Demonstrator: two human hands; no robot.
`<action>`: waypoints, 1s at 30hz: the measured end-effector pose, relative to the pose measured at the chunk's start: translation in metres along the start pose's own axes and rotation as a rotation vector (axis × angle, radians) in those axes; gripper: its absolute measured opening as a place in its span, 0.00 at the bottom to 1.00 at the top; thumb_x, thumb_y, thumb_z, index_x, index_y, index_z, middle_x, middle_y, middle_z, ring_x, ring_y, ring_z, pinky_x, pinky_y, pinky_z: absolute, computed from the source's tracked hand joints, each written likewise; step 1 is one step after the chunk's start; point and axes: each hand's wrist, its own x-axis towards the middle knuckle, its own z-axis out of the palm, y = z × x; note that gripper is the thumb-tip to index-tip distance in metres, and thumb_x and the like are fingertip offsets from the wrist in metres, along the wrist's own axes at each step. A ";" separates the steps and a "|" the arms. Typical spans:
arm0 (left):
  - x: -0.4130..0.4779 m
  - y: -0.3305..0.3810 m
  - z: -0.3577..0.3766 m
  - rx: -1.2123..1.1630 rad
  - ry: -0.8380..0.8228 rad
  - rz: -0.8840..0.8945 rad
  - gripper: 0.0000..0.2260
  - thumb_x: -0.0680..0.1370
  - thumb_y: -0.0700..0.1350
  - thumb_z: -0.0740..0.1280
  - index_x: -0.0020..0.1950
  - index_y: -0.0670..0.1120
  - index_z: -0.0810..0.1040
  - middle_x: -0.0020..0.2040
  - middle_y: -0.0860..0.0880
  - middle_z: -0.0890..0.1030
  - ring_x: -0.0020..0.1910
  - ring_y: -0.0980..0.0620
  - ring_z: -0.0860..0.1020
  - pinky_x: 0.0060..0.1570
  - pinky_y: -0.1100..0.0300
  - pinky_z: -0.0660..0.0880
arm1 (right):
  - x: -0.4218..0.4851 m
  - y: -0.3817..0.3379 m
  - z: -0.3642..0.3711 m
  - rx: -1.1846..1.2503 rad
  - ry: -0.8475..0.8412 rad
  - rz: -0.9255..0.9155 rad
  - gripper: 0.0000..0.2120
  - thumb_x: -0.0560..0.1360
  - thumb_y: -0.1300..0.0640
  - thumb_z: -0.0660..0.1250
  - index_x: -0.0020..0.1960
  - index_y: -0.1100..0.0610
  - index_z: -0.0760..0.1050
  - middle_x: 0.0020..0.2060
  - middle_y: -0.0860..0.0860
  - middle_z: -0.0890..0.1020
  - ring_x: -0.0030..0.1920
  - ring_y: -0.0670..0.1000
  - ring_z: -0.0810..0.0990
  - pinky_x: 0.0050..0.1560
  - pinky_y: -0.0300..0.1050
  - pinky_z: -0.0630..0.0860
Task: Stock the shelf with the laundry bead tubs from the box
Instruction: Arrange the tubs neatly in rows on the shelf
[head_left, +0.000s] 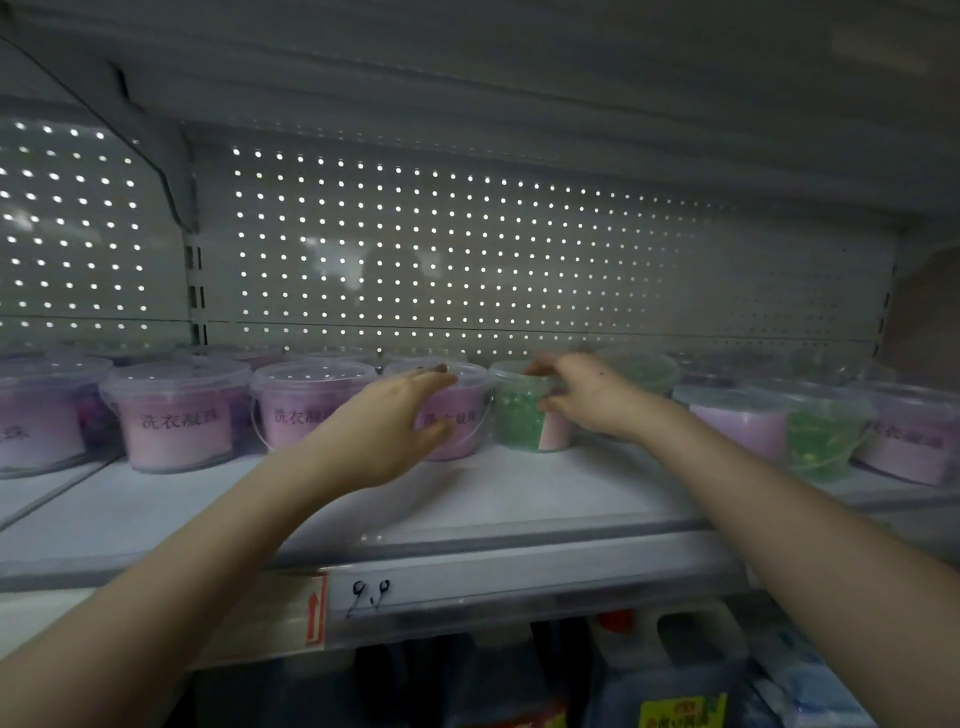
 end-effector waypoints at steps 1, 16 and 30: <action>0.002 0.002 0.001 0.009 0.006 -0.003 0.24 0.79 0.48 0.62 0.75 0.49 0.62 0.75 0.53 0.62 0.65 0.49 0.70 0.65 0.61 0.60 | 0.006 0.000 0.002 -0.011 -0.009 0.004 0.17 0.74 0.63 0.68 0.62 0.55 0.73 0.61 0.54 0.77 0.60 0.54 0.76 0.61 0.44 0.71; 0.010 -0.005 0.004 0.049 0.094 -0.031 0.21 0.77 0.44 0.64 0.70 0.50 0.69 0.65 0.50 0.72 0.42 0.55 0.68 0.46 0.64 0.62 | 0.073 0.007 0.035 -0.158 0.005 -0.064 0.17 0.74 0.62 0.67 0.62 0.57 0.71 0.60 0.59 0.77 0.58 0.60 0.77 0.54 0.48 0.72; 0.011 -0.009 0.001 0.086 0.070 -0.010 0.21 0.78 0.46 0.63 0.71 0.51 0.67 0.63 0.51 0.72 0.45 0.52 0.71 0.47 0.61 0.64 | 0.081 0.017 0.016 -0.186 -0.207 -0.024 0.28 0.70 0.62 0.69 0.69 0.51 0.69 0.63 0.55 0.76 0.57 0.56 0.78 0.52 0.48 0.77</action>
